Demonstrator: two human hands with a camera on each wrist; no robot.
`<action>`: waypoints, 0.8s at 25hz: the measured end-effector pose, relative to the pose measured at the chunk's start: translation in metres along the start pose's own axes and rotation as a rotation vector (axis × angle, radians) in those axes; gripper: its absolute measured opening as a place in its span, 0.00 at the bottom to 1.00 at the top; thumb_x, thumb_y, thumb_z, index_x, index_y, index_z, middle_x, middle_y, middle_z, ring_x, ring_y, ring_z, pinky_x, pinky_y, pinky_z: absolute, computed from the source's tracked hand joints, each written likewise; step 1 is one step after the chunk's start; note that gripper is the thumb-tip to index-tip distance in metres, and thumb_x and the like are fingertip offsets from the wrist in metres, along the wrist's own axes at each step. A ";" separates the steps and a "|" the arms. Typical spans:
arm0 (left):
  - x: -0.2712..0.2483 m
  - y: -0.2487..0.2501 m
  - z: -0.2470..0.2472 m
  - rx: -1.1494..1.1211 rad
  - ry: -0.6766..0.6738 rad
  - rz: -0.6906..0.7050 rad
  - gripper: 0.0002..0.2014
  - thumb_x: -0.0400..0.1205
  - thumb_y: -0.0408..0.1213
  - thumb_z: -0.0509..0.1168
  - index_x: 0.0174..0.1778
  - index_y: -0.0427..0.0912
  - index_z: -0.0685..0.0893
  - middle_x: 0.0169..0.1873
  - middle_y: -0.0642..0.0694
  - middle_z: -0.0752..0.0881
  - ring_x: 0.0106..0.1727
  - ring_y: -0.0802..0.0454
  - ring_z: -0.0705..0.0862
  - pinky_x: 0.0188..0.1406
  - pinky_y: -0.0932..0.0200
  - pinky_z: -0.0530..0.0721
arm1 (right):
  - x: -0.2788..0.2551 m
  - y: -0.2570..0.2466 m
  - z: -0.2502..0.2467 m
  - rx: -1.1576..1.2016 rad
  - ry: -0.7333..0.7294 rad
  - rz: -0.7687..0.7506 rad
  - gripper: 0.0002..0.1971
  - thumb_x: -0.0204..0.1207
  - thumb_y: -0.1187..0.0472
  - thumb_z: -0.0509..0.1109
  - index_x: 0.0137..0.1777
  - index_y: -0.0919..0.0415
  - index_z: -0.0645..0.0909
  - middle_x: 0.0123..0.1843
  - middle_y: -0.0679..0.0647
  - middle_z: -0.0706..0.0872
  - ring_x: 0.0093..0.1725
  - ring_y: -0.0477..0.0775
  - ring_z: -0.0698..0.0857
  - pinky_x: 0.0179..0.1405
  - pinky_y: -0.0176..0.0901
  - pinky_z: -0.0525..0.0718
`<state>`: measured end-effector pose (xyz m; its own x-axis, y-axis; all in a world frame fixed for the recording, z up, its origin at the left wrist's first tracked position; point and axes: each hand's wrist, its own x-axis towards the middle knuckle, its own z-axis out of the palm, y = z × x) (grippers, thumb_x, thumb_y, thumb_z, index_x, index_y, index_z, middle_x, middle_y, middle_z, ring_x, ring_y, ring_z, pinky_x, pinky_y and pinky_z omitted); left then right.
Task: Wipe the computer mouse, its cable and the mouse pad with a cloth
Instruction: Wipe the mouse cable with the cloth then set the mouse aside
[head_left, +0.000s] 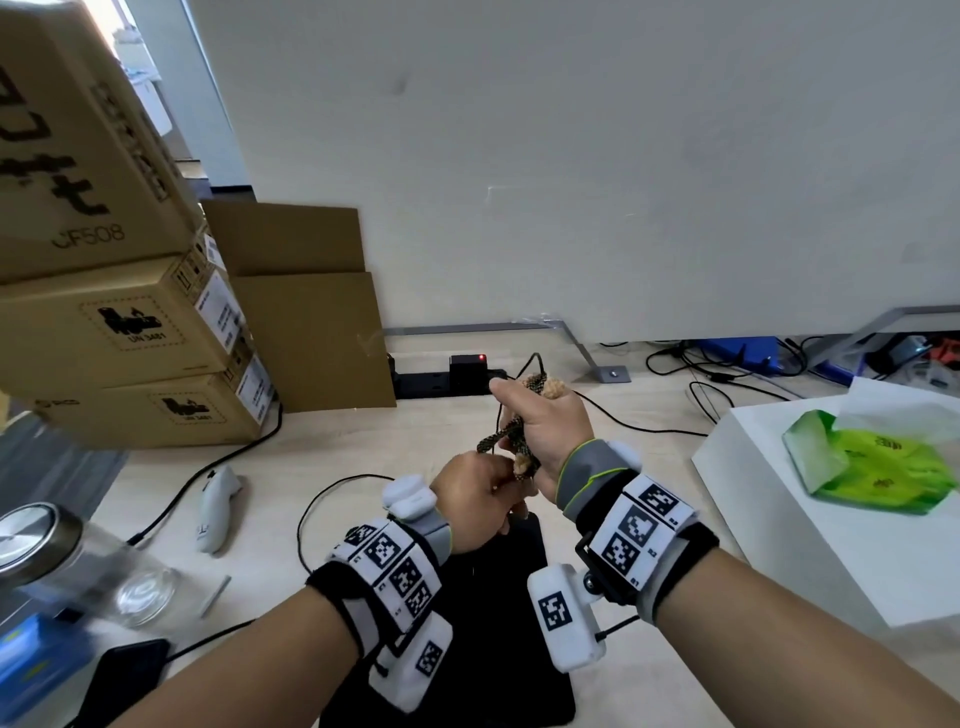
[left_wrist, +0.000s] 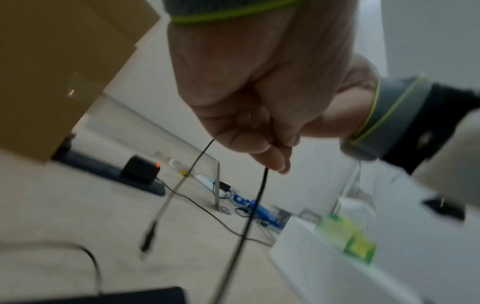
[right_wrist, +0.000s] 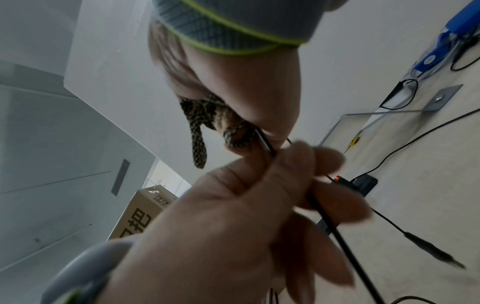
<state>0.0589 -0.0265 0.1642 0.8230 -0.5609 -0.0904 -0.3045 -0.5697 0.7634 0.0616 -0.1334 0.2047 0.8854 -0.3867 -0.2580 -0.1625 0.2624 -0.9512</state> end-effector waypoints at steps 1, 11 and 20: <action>-0.001 -0.004 -0.002 0.087 -0.050 0.019 0.14 0.80 0.42 0.67 0.28 0.46 0.86 0.18 0.55 0.83 0.21 0.59 0.80 0.29 0.63 0.81 | 0.000 0.000 -0.001 -0.016 -0.009 0.006 0.15 0.69 0.58 0.76 0.32 0.60 0.73 0.25 0.55 0.72 0.17 0.53 0.73 0.19 0.36 0.65; -0.015 -0.086 0.005 0.731 -0.632 -0.150 0.14 0.81 0.46 0.63 0.31 0.45 0.74 0.29 0.48 0.75 0.33 0.50 0.75 0.38 0.63 0.74 | 0.007 -0.019 -0.006 -0.015 0.005 0.000 0.13 0.69 0.57 0.75 0.33 0.58 0.73 0.29 0.55 0.73 0.21 0.53 0.74 0.16 0.33 0.63; 0.010 -0.011 -0.009 -0.070 0.008 0.035 0.13 0.82 0.35 0.64 0.32 0.48 0.88 0.22 0.58 0.86 0.19 0.64 0.78 0.25 0.68 0.77 | 0.006 -0.005 -0.001 0.018 0.010 0.029 0.14 0.70 0.59 0.76 0.31 0.58 0.72 0.26 0.55 0.72 0.18 0.53 0.72 0.17 0.33 0.65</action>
<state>0.0748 -0.0199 0.1604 0.8165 -0.5744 -0.0582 -0.2987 -0.5065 0.8088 0.0669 -0.1381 0.2075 0.8762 -0.3872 -0.2871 -0.1800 0.2897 -0.9400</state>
